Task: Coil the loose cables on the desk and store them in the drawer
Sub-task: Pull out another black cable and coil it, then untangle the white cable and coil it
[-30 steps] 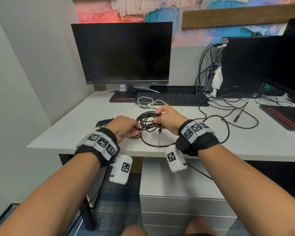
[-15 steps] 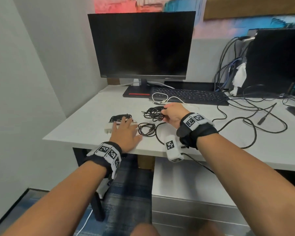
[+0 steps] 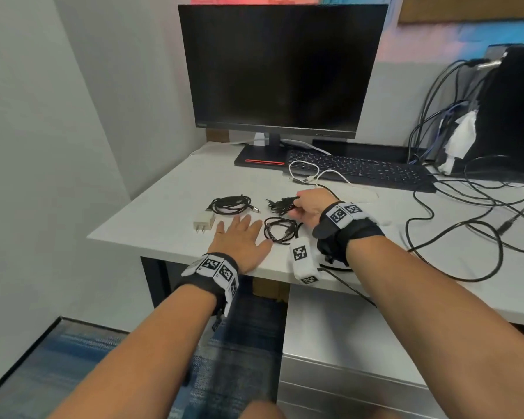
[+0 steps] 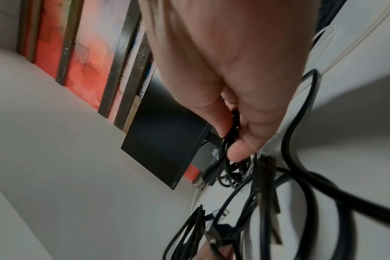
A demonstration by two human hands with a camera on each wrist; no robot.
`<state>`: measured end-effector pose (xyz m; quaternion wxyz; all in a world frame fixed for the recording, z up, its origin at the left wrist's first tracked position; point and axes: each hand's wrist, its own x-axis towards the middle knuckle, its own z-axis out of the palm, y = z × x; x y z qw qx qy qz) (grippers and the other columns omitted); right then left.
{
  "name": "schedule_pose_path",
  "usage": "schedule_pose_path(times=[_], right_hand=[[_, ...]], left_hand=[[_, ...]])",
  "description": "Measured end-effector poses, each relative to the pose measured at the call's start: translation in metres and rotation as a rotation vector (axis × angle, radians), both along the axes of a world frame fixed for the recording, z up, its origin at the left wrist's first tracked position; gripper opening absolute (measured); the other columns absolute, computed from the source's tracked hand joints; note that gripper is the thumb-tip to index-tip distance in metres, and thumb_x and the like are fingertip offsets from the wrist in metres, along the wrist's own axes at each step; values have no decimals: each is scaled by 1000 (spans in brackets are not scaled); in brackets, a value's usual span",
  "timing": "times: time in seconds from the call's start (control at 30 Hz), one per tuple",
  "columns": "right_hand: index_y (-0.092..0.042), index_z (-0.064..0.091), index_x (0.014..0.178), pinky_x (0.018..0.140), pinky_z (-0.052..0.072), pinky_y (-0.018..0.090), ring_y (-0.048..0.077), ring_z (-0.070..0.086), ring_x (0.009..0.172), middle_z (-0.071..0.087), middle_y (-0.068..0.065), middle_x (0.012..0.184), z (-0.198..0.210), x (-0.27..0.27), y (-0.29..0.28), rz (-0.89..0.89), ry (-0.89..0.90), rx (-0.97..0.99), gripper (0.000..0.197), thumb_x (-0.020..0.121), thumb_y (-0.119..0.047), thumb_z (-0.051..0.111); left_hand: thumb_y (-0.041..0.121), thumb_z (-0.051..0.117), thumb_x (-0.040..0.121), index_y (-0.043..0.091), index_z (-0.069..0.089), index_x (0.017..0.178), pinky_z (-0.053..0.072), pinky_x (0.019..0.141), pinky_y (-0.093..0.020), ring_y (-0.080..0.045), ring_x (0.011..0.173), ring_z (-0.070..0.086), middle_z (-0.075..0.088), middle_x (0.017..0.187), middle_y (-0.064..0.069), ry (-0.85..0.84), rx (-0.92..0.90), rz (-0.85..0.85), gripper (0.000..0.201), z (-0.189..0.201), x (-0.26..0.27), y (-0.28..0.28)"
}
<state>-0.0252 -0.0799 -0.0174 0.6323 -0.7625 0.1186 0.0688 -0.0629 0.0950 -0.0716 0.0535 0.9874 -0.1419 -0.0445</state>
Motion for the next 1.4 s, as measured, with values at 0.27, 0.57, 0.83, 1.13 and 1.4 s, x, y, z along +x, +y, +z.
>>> schedule_pose_path(times=[0.27, 0.57, 0.83, 1.13, 1.4], right_hand=[[9, 37, 139, 102, 46, 38, 27, 53, 106, 43, 27, 142, 2, 2, -2, 125, 27, -306, 45, 97, -7, 41], [4, 41, 139, 105, 43, 41, 35, 45, 130, 43, 23, 142, 7, -15, -20, 113, 1, -439, 43, 98, -10, 40], [-1, 56, 128, 92, 47, 36, 33, 55, 120, 58, 18, 130, 18, -69, -41, 100, -2, -635, 38, 92, -16, 54], [-14, 74, 100, 80, 46, 23, 12, 59, 88, 71, 0, 104, 4, -143, -78, 305, -23, -878, 25, 75, -18, 77], [-11, 74, 82, 62, 46, 17, 10, 61, 76, 67, -6, 78, -2, -162, -129, 181, -12, -856, 10, 78, -7, 67]], left_hand=[[51, 21, 93, 26, 12, 151, -1, 118, -49, -20, 147, -3, 3, 160, -1, -23, -12, -5, 63, -1, 1, 0], [58, 27, 94, 44, 14, 146, -1, 115, -53, -14, 147, 1, 3, 159, 8, -174, -231, -152, 56, -4, -7, 7], [56, 20, 96, 38, 17, 148, -6, 114, -53, -17, 147, -7, 0, 160, 4, -143, -76, -107, 55, -2, -6, 5], [44, 35, 97, 23, 12, 151, -2, 116, -50, -26, 147, -3, 1, 159, -7, -303, -256, -97, 62, -3, -29, -19], [75, -17, 71, 33, 18, 149, -9, 115, -45, -18, 147, -2, 9, 159, 7, -167, -81, -498, 95, -5, -50, -76]])
